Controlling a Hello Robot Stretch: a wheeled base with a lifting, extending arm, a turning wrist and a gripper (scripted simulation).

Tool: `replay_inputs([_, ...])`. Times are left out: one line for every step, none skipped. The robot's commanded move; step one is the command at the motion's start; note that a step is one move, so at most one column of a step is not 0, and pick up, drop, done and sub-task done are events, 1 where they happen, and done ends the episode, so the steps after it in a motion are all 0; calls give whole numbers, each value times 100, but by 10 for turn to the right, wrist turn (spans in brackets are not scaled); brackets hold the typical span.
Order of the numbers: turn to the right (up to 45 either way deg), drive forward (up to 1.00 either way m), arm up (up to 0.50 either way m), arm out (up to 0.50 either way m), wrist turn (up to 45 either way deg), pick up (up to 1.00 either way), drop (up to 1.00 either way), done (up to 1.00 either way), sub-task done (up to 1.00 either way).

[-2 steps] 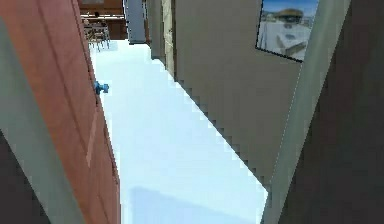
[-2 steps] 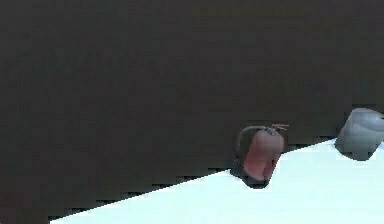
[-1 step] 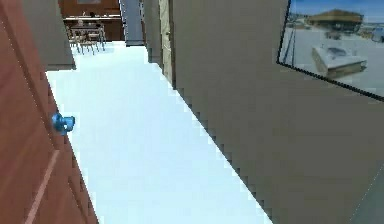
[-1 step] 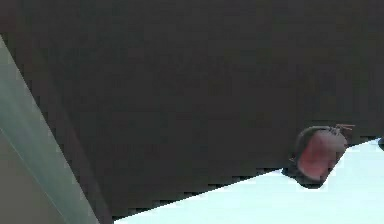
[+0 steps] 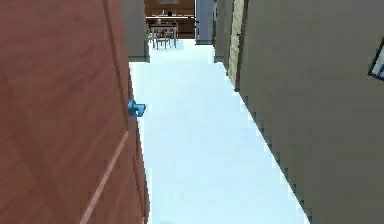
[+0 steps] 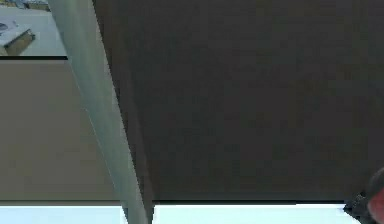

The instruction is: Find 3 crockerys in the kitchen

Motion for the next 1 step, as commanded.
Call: replay_inputs([0, 100, 0, 0, 0, 0, 0, 0, 0])
